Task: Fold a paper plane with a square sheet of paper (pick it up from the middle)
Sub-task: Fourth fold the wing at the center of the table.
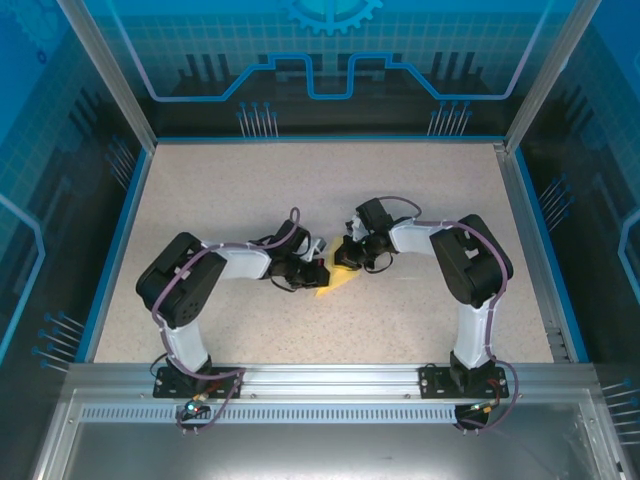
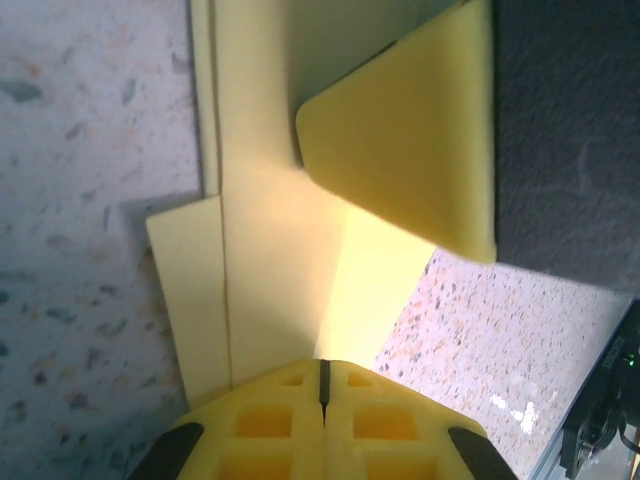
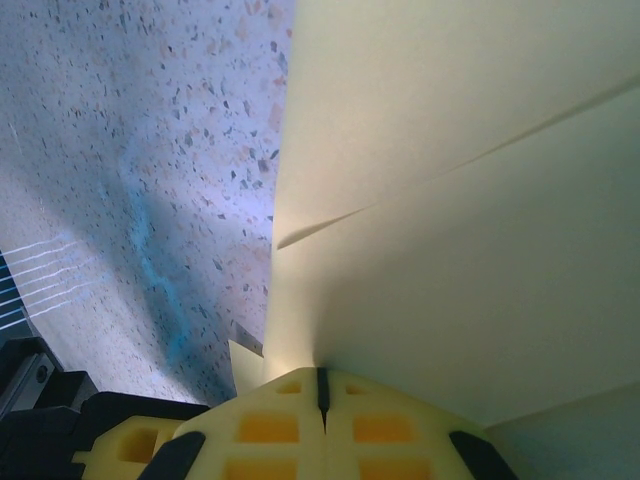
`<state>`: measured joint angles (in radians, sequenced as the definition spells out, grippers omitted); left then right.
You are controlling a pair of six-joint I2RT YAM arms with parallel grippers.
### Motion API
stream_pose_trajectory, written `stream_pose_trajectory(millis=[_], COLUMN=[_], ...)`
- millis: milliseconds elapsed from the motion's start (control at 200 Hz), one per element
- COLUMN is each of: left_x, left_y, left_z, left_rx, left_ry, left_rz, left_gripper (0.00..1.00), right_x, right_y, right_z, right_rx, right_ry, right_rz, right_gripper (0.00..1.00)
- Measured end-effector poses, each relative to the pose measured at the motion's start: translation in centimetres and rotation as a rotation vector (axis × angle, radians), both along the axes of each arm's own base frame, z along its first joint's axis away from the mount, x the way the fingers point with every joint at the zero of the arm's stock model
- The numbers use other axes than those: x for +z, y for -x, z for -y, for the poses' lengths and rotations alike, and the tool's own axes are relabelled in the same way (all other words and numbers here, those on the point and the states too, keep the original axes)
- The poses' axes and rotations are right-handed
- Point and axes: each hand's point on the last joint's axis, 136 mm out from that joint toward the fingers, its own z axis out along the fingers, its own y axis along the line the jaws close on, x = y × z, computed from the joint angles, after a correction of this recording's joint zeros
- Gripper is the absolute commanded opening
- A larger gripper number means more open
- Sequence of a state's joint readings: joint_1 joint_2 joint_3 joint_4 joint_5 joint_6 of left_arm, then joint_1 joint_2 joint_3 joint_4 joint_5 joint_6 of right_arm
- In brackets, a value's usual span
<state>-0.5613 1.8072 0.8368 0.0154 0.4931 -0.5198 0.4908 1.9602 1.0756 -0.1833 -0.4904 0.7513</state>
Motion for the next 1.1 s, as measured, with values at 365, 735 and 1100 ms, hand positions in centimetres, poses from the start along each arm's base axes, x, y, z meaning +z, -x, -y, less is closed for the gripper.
stream_pose_trajectory(millis=[365,735,1100], left_x=[0.0,0.0,-0.1], left_y=[1.1,2.0,3.5], left_z=[-0.7,-1.3,-2.3], left_rx=[-0.004,-0.034,-0.042], left_ry=[-0.003,-0.023,-0.043], left_rz=[0.003,0.007,-0.023], left_gripper=[0.05,0.06,0.05], right_x=[0.0,0.0,0.0], right_y=[0.0,0.0,0.0], right_z=[0.0,0.0,0.0], right_rx=[0.008,0.009,0.012], right_ry=[0.004,0.006,0.008], right_rz=[0.0,-0.006,-0.008], right_gripper=[0.03,0.03,0.03])
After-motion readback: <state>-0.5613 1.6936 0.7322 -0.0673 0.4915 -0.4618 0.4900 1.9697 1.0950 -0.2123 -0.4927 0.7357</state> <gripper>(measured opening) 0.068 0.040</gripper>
